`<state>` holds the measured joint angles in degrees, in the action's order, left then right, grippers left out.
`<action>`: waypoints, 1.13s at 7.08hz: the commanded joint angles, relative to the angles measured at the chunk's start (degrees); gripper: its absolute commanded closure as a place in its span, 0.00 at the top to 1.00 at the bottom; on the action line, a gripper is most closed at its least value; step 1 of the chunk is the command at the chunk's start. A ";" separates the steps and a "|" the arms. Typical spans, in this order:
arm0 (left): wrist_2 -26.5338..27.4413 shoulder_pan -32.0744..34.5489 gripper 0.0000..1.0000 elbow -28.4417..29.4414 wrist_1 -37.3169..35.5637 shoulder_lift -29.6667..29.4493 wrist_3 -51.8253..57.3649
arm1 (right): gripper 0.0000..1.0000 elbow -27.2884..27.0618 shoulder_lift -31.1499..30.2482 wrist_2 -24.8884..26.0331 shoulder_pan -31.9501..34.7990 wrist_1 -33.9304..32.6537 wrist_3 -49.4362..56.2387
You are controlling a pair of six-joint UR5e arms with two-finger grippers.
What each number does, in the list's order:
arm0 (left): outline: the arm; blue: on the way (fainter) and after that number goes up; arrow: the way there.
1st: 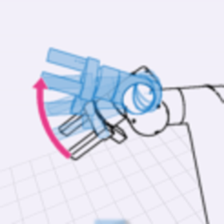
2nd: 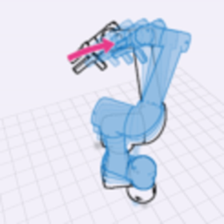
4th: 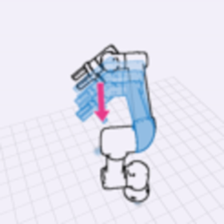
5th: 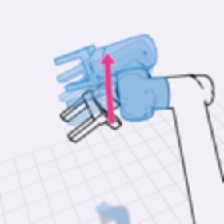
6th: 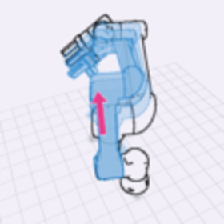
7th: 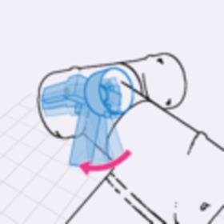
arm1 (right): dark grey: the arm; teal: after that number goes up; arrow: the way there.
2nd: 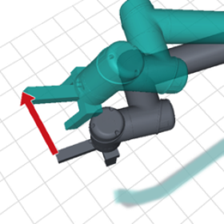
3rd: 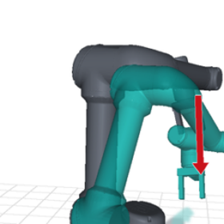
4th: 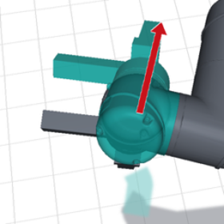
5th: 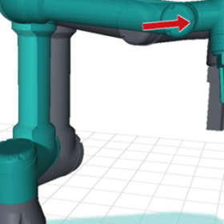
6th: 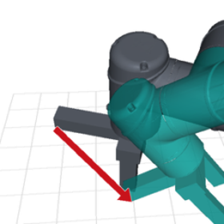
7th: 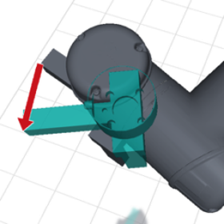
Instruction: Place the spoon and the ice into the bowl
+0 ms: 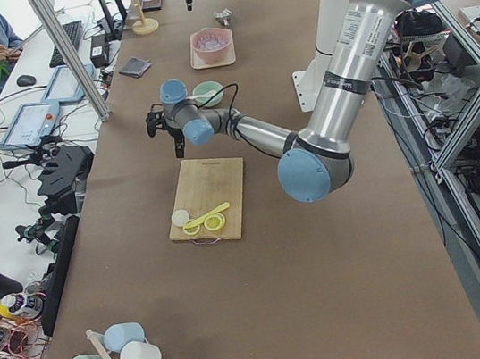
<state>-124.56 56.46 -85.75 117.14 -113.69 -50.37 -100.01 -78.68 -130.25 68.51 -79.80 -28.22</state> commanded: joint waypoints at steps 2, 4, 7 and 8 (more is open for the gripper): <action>-9.63 15.74 0.98 -5.04 -10.66 10.39 29.10 | 1.00 11.82 0.19 -4.30 10.03 0.26 19.71; -13.07 22.97 0.98 -6.71 -14.31 15.30 38.10 | 1.00 15.54 -0.07 -6.42 15.48 0.08 26.97; -13.25 23.17 0.98 -9.00 -14.04 20.78 38.94 | 1.00 15.99 -1.39 -6.42 18.58 -0.27 30.94; -13.26 23.17 0.98 -8.91 -13.78 21.48 38.77 | 1.00 15.99 -1.39 -6.25 18.50 -0.27 30.94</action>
<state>-137.68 79.56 -94.39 103.19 -93.38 -11.59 -84.09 -79.96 -136.62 86.64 -80.05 2.38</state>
